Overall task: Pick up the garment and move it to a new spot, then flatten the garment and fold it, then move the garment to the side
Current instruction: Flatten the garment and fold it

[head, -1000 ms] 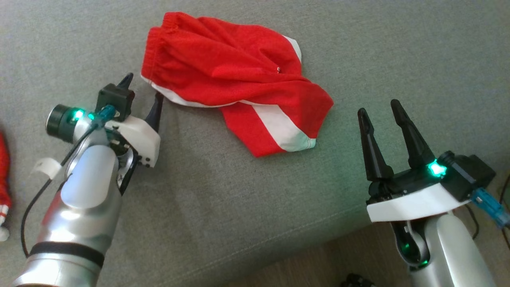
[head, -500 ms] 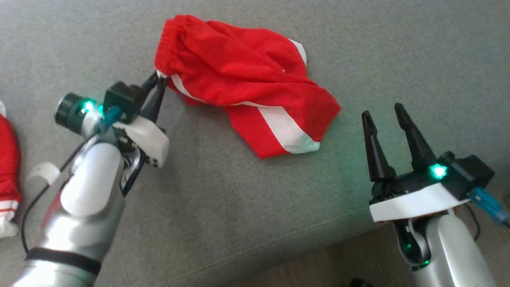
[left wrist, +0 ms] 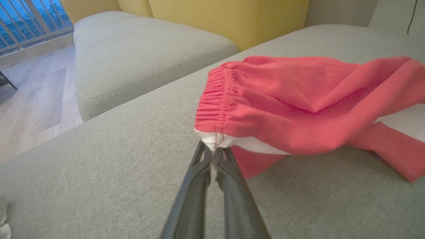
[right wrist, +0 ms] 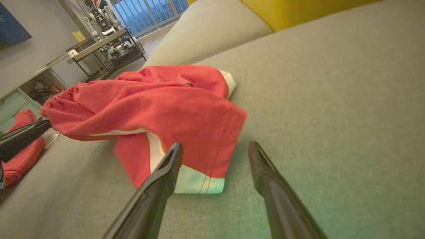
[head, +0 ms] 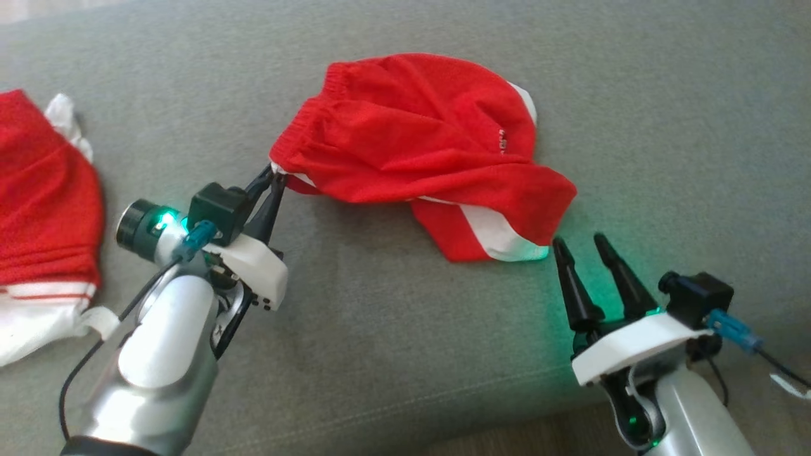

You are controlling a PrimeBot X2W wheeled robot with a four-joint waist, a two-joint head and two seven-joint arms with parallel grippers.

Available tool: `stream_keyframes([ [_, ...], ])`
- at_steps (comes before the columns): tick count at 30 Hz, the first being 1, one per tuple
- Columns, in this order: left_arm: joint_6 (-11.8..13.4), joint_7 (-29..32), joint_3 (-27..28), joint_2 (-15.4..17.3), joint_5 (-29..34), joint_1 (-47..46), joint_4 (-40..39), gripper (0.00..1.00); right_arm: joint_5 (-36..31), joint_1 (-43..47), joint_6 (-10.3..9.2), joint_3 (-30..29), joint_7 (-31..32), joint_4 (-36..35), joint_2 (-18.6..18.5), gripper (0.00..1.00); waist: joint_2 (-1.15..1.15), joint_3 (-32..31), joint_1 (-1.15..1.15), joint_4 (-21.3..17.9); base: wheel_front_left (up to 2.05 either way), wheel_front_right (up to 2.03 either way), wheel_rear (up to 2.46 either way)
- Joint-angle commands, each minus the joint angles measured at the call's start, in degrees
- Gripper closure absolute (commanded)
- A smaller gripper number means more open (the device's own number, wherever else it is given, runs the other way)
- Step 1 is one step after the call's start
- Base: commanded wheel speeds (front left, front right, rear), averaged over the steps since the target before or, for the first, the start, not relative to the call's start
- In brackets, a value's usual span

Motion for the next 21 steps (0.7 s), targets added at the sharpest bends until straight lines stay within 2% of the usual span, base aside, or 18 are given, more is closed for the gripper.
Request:
stream_keyframes([
  [1,0.47,-0.70,1.94,1.04,-0.39,-0.91,-1.90,1.00,0.80,-0.62,-0.01,1.18,-0.13,-0.37,0.02,0.00,0.00,-0.19,0.01,0.75,0.00,0.00,0.00],
  [10,1.05,-0.70,1.21,0.39,-0.87,-0.51,-2.35,1.00,3.53,-4.98,-0.01,4.31,-1.19,10.34,0.02,0.00,0.00,0.25,0.01,2.97,0.00,0.00,0.00],
  [21,1.41,-0.48,0.97,0.89,-1.54,-1.48,-2.61,1.00,3.91,-9.24,-0.01,5.89,-2.73,17.91,0.02,0.00,0.00,0.58,0.01,3.50,0.00,0.00,0.00],
])
